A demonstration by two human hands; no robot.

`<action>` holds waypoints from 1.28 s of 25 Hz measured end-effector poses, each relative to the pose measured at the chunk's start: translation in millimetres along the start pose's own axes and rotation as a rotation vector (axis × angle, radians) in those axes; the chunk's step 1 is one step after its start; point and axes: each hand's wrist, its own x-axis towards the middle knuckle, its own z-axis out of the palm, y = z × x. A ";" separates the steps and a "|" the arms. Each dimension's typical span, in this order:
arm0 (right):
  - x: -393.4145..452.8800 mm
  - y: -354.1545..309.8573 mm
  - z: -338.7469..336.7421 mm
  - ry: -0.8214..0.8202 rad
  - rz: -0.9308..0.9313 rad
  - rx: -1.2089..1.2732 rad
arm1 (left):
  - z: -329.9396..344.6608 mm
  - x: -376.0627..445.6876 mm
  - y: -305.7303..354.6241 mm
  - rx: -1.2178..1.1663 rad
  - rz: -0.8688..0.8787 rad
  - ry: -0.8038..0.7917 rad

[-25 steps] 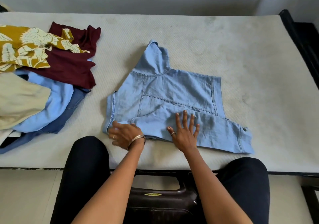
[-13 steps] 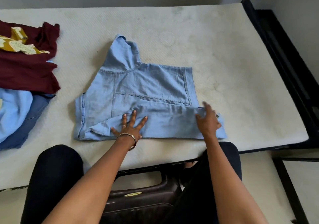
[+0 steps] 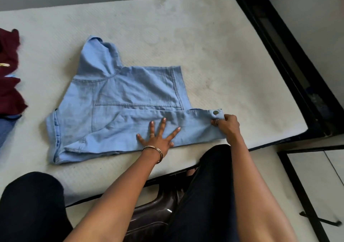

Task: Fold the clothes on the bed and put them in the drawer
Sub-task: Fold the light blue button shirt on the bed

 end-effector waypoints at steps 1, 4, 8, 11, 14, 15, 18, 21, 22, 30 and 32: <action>-3.5 -3.3 -3.1 0.006 0.000 -0.002 | -0.3 0.1 -0.2 0.040 0.002 -0.003; -19.4 -19.2 -9.7 0.099 0.016 -0.144 | -1.2 0.6 5.3 0.109 0.019 -0.054; -73.6 -60.3 24.3 0.111 -0.297 -0.347 | -19.9 4.9 -1.5 -0.047 0.125 0.119; -105.8 -71.6 81.8 -0.277 -0.551 -0.493 | -38.0 10.5 -23.6 -0.832 -0.093 0.255; -97.9 -58.3 104.1 -0.298 -0.439 -0.288 | -38.0 9.0 -44.2 -1.361 -0.236 0.089; -91.4 -52.7 101.8 -0.160 -0.390 -0.213 | -34.8 5.4 -47.1 -1.359 -0.201 0.049; -78.4 -32.9 94.3 -0.016 -0.281 -0.222 | -24.5 1.8 -49.5 -1.238 -0.094 0.101; -63.1 -21.1 89.0 -0.112 -0.109 -0.106 | -14.8 4.4 -40.7 -1.121 0.003 0.223; -56.6 -21.3 84.3 -0.100 -0.088 -0.010 | -10.3 5.3 -37.7 -1.054 0.031 0.265; -40.1 -9.7 81.6 0.055 -0.102 -0.138 | 0.2 2.6 -32.2 -0.779 0.107 0.319; -54.2 -15.8 89.6 0.246 -0.201 -0.246 | -2.0 -1.5 -34.8 -0.659 0.100 0.466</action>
